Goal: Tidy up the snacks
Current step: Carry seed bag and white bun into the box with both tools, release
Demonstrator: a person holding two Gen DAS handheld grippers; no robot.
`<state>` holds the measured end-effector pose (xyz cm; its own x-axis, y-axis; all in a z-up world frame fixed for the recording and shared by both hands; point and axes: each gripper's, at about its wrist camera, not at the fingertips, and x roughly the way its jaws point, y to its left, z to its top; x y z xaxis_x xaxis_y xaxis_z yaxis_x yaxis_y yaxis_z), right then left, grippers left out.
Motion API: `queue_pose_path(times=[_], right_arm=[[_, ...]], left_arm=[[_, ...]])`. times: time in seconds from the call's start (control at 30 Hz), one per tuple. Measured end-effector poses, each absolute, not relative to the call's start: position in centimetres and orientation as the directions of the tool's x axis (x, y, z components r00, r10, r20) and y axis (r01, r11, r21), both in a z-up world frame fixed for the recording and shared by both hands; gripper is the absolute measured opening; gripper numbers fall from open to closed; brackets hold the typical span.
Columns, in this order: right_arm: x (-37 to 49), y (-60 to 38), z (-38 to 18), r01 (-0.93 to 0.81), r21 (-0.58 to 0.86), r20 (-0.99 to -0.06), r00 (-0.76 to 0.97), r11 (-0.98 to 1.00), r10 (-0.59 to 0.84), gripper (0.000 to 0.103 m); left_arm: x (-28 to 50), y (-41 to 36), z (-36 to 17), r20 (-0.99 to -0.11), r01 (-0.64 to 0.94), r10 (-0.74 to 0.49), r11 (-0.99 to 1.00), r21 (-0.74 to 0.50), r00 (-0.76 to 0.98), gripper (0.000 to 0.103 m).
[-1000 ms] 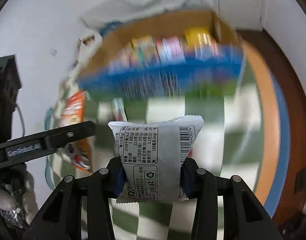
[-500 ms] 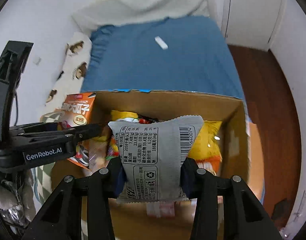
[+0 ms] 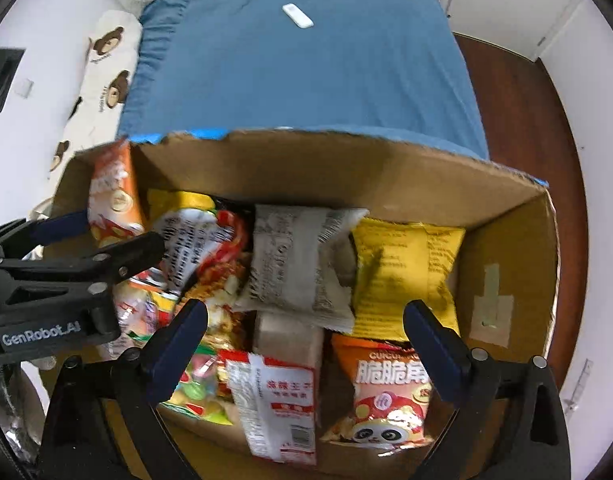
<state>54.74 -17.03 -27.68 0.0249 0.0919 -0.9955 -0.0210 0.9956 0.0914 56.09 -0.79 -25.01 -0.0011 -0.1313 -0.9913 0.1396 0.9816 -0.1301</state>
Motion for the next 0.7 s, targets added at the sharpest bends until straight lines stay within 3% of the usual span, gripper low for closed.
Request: queue_pose_path(times=[0.37, 0.7], right_arm=[[53.1, -17.7, -27.0, 0.001, 0.062, -0.997, 0.049, 0.998, 0.062, 0.100], [46.4, -17.9, -21.8, 0.011, 0.041, -0.981, 0.192, 0.999, 0.038, 0.100]], left_arm=[[53.6, -0.7, -23.4, -0.988, 0.142, -0.138, 0.982, -0.129, 0.061, 0.095], [47.8, 1.0, -17.6, -0.959, 0.133, -0.148, 0.984, -0.118, 0.243, 0.095]])
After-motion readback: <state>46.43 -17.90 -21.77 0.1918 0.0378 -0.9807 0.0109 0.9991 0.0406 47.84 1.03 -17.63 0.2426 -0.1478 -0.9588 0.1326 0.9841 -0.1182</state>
